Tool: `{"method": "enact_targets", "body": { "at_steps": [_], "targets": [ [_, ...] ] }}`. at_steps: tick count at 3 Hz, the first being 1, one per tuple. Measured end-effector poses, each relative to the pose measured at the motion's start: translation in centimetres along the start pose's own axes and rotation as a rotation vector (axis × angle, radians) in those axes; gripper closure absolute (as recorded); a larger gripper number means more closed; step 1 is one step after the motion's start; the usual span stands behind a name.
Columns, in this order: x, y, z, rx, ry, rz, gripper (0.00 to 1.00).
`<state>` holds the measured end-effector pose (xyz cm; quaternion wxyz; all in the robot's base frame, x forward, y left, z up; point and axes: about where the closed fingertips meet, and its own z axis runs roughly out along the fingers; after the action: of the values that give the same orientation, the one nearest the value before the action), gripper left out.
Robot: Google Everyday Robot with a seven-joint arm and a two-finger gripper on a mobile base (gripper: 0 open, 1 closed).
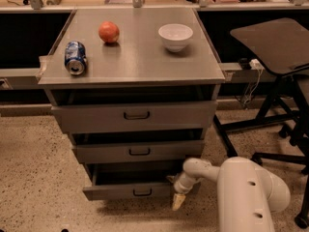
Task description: Open bottom drawer
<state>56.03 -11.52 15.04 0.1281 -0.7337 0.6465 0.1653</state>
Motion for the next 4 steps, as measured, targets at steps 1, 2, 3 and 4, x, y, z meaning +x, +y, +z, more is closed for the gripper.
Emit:
{"method": "enact_targets", "body": {
  "at_steps": [1,2,3,4],
  "targets": [
    [-0.1,0.1,-0.3,-0.003,0.0,-0.001,0.33],
    [-1.9,2.2,-0.9,-0.024,-0.003,-0.058,0.3],
    [-3.3,3.5,-0.7,-0.048,-0.015,-0.097,0.07],
    [-3.4,3.6,-0.6,-0.05,-0.015,-0.097,0.0]
  ]
}}
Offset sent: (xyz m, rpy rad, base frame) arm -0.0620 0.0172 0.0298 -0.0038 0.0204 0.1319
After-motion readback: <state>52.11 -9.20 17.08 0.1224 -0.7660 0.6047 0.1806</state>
